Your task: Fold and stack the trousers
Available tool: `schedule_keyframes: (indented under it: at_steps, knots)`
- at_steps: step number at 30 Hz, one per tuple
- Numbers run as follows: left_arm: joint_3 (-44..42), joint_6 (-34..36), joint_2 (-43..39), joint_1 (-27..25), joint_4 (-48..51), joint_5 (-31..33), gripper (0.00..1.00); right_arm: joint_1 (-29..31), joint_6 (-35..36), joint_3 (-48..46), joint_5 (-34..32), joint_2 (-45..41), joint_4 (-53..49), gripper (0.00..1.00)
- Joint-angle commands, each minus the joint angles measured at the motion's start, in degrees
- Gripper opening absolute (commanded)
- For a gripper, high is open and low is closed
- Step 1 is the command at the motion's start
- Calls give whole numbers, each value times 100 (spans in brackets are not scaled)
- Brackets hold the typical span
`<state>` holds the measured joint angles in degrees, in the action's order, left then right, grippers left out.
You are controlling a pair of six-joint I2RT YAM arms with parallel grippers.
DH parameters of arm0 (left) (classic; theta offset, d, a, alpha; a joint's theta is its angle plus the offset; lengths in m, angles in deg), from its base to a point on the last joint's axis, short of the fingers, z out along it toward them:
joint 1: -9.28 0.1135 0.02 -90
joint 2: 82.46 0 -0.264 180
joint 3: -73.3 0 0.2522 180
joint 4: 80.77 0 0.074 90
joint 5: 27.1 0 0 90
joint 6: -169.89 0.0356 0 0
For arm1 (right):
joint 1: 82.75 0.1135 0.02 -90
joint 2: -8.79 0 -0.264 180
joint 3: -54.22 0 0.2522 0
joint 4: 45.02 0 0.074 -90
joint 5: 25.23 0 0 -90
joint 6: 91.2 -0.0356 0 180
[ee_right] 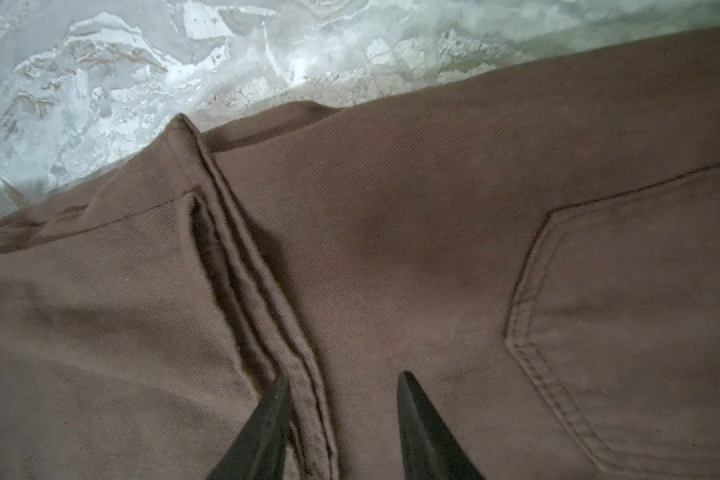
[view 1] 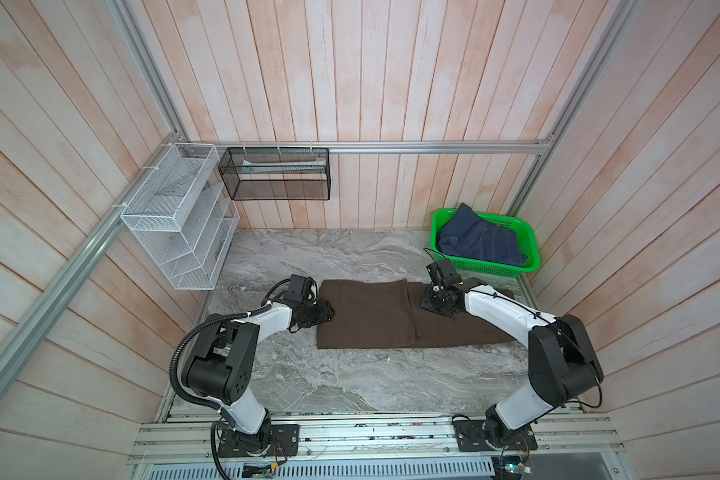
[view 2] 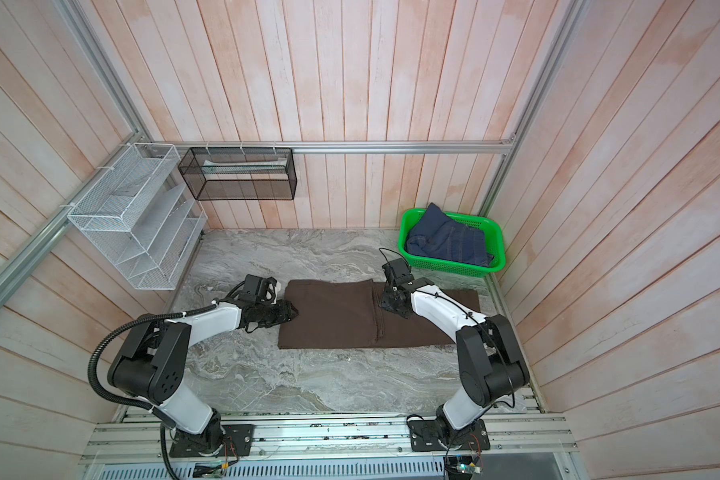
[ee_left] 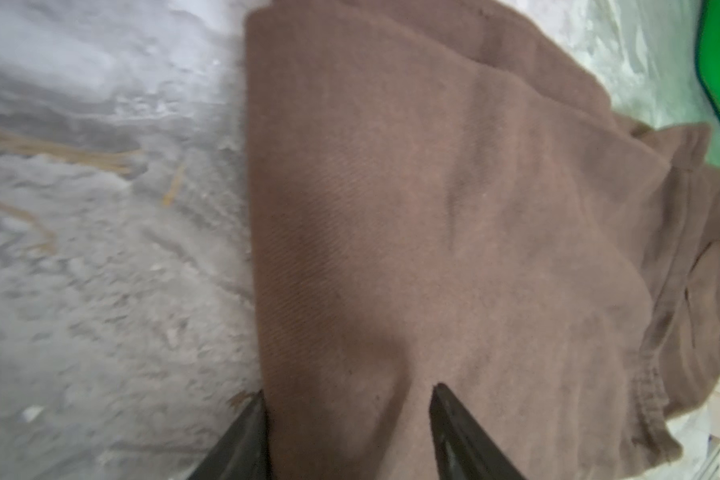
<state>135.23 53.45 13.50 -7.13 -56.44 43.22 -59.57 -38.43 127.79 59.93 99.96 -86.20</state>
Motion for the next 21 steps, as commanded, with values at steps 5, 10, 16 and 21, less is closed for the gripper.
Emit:
schedule_keyframes:
  at_steps: [5, 10, 16, 21]
  knots:
    - [-12, 156, 8, -3, 605, -411, 26, -323, 187, -183, -30, -365, -77, 43]
    - [358, 285, -442, 5, 1276, 225, 1, -520, 269, -231, -19, -462, -114, 43]
    - [1035, 705, -786, 139, 2490, 1694, 0, -735, 322, -328, 11, -592, -104, 44]
    - [1414, 987, -936, 495, 3301, 2790, 0, -907, 356, -434, 49, -661, -80, 43]
